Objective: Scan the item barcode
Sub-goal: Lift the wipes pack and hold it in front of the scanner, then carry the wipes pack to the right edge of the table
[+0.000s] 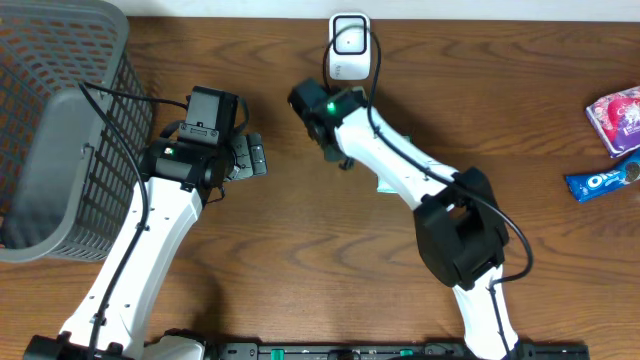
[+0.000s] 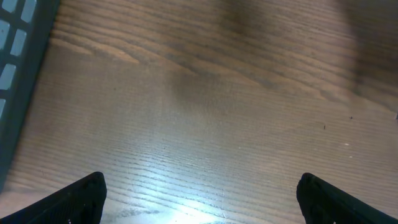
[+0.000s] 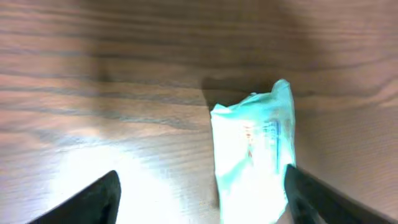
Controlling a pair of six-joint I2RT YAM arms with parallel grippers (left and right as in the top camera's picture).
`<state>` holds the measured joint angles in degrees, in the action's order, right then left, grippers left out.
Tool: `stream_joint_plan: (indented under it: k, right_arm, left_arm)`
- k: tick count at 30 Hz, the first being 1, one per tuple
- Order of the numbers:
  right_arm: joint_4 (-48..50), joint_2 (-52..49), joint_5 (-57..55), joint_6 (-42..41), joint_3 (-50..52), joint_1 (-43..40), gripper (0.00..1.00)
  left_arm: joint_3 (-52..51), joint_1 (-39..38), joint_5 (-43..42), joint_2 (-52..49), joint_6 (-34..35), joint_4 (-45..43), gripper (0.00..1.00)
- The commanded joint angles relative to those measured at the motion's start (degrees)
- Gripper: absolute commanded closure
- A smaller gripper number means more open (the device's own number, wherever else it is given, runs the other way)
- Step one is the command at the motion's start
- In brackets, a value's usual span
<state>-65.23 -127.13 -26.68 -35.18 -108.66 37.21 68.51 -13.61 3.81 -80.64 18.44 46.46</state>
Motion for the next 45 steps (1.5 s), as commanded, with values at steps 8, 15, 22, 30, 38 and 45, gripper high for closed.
stream_joint_plan:
  k: [8, 15, 22, 30, 38, 45]
  right_arm:
    - [-13.6, 0.0, 19.2, 19.3, -11.5, -10.6, 0.18]
    - [-16.7, 0.0, 25.0, 22.2, -4.7, -17.6, 0.25]
    - [-5.4, 0.0, 25.7, 22.6, 7.6, -18.7, 0.25]
    - [8.8, -0.1, 29.1, 20.0, 18.2, -18.4, 0.69]
    - [11.7, 0.0, 37.9, 18.0, 12.6, -18.4, 0.99]
    - [18.4, 0.0, 37.9, 13.9, -1.7, -18.4, 0.99]
  left_arm:
    - [0.4, 0.2, 0.7, -0.3, 0.7, 0.2, 0.02]
    - [0.4, 0.2, 0.7, -0.3, 0.7, 0.2, 0.02]
    - [0.4, 0.2, 0.7, -0.3, 0.7, 0.2, 0.02]
    - [0.4, 0.2, 0.7, -0.3, 0.7, 0.2, 0.02]
    - [0.4, 0.2, 0.7, -0.3, 0.7, 0.2, 0.02]
    - [0.4, 0.2, 0.7, -0.3, 0.7, 0.2, 0.02]
